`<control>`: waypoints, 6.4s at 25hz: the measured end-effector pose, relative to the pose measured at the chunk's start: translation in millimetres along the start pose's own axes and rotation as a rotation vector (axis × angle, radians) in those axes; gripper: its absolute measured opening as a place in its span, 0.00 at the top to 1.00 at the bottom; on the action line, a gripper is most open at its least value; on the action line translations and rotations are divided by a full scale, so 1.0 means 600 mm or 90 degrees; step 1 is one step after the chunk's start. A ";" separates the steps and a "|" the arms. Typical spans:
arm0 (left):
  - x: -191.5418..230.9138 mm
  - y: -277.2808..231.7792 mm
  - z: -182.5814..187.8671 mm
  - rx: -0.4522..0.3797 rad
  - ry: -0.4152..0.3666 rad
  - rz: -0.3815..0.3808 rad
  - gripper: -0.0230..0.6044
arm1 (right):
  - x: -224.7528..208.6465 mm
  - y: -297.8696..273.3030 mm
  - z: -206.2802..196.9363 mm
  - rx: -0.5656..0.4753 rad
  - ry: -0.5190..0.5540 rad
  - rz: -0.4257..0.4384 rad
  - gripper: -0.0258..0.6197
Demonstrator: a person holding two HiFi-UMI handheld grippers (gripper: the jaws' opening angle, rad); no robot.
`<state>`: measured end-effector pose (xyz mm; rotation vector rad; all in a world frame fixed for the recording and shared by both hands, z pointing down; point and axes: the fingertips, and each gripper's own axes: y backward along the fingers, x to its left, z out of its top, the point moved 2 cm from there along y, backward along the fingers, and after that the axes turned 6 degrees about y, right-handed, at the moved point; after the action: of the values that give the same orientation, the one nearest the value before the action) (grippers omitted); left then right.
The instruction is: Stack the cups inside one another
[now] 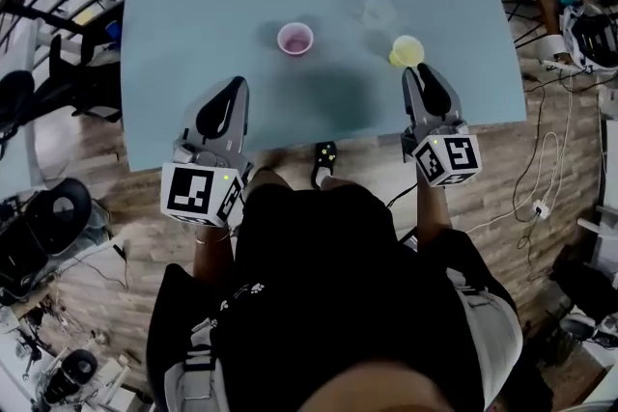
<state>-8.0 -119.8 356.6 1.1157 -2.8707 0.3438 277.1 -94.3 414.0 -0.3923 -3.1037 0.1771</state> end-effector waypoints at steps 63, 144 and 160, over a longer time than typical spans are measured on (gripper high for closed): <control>0.054 0.022 -0.015 0.014 0.029 0.172 0.99 | 0.025 -0.193 -0.067 0.104 0.089 0.148 0.42; 0.130 0.136 -0.011 -0.017 0.051 0.286 0.99 | 0.238 -0.260 -0.016 0.033 0.061 0.333 0.66; 0.080 0.031 -0.007 -0.021 0.040 0.171 0.99 | 0.126 -0.175 0.009 -0.023 -0.003 0.221 0.95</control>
<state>-56.2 -137.5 362.9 0.7007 -2.9589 0.3328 177.4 -177.3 419.8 -0.9299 -3.0200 0.1220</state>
